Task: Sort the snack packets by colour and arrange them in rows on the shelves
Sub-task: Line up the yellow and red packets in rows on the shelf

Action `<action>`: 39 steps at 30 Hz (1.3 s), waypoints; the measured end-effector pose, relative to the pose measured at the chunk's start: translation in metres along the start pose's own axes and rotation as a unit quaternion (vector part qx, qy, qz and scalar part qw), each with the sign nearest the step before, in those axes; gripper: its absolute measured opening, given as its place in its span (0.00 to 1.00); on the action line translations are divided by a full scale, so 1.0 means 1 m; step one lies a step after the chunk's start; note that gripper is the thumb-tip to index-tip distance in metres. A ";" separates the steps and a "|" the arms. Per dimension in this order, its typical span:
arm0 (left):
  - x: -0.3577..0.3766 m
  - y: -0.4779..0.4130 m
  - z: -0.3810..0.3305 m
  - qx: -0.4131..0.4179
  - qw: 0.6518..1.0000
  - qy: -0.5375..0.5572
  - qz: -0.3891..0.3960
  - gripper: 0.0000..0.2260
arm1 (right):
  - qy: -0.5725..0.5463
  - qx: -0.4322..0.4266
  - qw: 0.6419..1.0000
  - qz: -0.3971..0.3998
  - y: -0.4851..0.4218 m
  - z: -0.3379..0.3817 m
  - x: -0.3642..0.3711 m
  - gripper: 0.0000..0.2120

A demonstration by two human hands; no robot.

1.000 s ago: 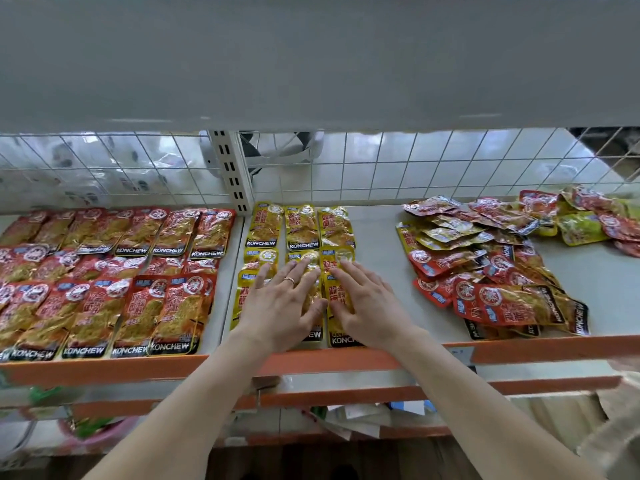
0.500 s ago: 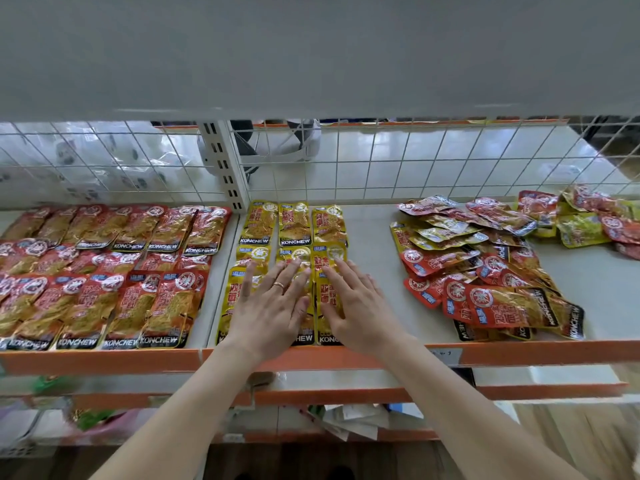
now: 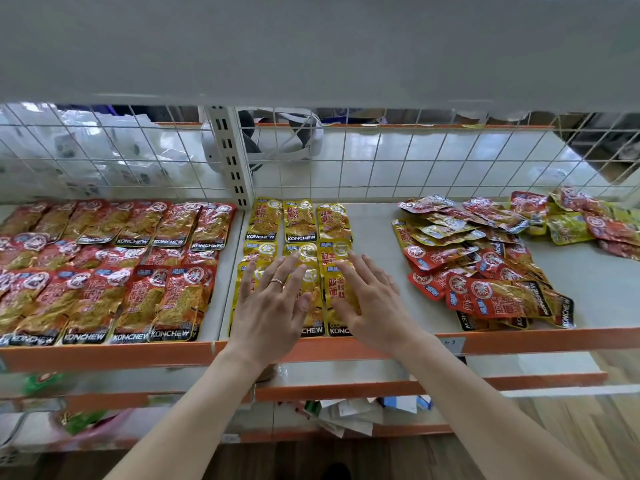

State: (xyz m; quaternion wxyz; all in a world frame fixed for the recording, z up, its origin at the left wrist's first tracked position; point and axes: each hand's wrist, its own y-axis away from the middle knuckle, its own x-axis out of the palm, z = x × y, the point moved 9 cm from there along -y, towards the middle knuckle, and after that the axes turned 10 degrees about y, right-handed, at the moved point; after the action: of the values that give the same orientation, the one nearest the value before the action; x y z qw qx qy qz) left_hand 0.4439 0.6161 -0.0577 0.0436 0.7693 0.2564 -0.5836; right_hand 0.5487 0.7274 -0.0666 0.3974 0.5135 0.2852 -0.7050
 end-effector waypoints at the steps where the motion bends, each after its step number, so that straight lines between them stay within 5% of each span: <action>1: -0.004 0.004 0.001 0.002 1.000 0.007 -0.005 0.24 | 0.000 0.004 1.000 -0.004 0.004 0.000 -0.003 0.31; 22: -0.044 0.036 -0.052 0.103 0.992 0.071 -0.009 0.26 | 0.032 0.081 0.988 -0.128 0.102 0.009 -0.054 0.28; 39: 0.009 -0.004 -0.220 0.154 0.984 0.087 0.025 0.26 | 0.015 0.158 0.977 -0.143 0.184 -0.140 -0.119 0.27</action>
State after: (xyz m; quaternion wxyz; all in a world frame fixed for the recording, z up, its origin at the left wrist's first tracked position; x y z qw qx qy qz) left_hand 0.6364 0.7032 0.0045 -0.0828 0.8210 0.1472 -0.5454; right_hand 0.7941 0.7766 0.0038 0.2023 0.5341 0.2469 -0.7829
